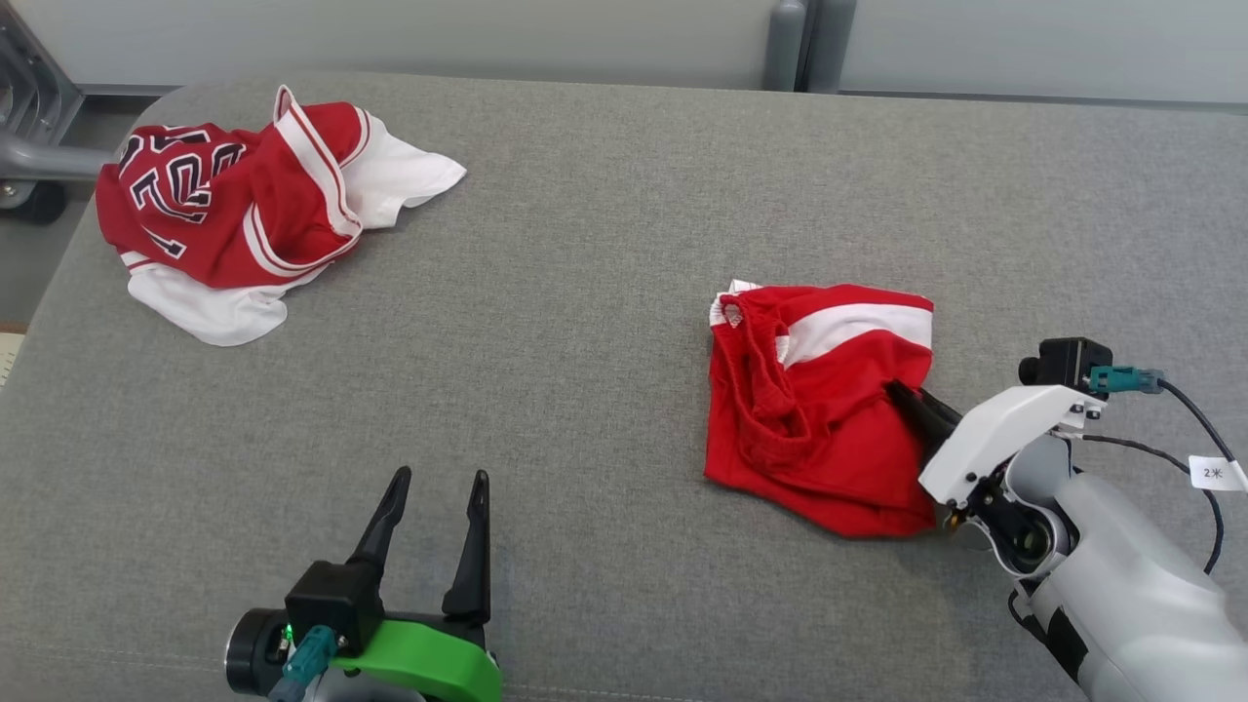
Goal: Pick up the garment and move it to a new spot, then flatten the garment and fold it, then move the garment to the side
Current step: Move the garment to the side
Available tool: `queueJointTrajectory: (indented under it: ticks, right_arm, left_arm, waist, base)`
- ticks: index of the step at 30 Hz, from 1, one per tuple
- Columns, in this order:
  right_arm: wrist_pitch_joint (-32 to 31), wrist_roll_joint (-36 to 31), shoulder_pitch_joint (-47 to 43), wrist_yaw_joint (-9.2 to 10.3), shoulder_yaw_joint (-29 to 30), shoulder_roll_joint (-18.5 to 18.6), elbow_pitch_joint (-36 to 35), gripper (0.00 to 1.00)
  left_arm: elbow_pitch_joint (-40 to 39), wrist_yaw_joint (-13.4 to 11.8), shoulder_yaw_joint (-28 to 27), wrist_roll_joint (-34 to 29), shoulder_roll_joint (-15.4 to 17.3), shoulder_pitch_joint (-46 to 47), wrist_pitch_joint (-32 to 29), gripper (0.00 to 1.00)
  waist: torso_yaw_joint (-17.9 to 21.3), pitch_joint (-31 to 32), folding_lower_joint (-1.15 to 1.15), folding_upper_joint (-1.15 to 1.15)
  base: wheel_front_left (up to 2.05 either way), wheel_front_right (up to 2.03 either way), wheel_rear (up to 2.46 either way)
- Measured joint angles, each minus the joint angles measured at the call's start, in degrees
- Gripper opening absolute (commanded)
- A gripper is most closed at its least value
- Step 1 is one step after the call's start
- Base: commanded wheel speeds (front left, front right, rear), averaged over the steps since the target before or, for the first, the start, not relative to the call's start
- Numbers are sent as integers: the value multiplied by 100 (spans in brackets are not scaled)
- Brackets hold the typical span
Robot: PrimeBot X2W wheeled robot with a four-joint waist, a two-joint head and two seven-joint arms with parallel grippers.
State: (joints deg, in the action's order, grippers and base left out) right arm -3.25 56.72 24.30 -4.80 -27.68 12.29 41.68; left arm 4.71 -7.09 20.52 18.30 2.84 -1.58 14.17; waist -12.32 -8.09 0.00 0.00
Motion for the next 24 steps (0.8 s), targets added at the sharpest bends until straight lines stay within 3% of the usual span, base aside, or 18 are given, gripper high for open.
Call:
queueJointTrajectory:
  ticks: [12,24]
  right_arm:
    - [-40,-386,514,-68,-151,330,85,0]
    - [-85,-753,1397,-14,-75,1146,244,0]
  left_arm:
    - [-93,0,-168,0,-1,1,1,100]
    - [-466,0,-158,-145,-3,210,5,100]
  waist:
    - [227,-149,0,0]
    - [662,-447,0,0]
  base:
    - [0,0,0]
    - [0,0,0]
